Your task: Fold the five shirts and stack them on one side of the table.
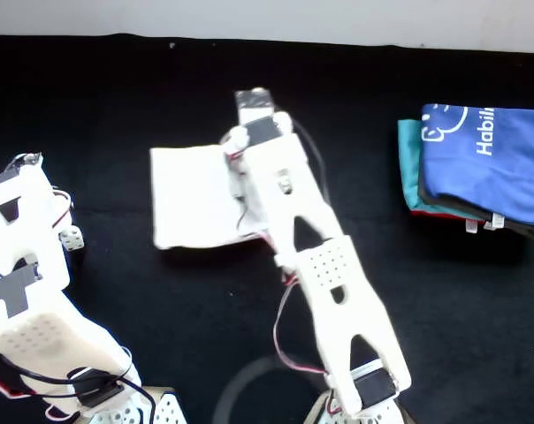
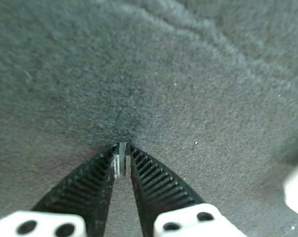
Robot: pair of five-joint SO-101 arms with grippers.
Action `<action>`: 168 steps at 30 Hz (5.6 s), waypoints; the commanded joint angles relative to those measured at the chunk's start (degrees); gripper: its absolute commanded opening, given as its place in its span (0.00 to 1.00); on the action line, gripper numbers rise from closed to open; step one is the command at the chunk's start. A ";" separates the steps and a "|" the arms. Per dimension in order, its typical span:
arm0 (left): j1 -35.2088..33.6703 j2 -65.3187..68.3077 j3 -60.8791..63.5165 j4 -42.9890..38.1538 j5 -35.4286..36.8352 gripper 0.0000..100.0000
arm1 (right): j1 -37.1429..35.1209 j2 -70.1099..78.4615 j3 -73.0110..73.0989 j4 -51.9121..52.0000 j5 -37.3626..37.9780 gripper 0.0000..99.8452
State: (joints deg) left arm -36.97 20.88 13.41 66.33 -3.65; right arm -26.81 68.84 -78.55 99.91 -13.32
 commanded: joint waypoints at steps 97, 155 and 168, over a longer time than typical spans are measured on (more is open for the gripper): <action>1.36 0.66 0.22 -1.32 0.00 0.01 | 56.40 -16.22 12.35 -44.97 36.22 0.01; 1.36 0.66 0.22 -1.32 0.00 0.01 | 66.59 -9.19 -5.32 -7.96 34.46 0.05; 1.36 0.66 0.22 -1.32 0.00 0.01 | 58.51 -28.53 -5.32 -2.68 34.02 0.05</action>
State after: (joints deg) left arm -36.35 20.97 13.41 66.15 -3.65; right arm 35.34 49.14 -81.54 95.52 20.70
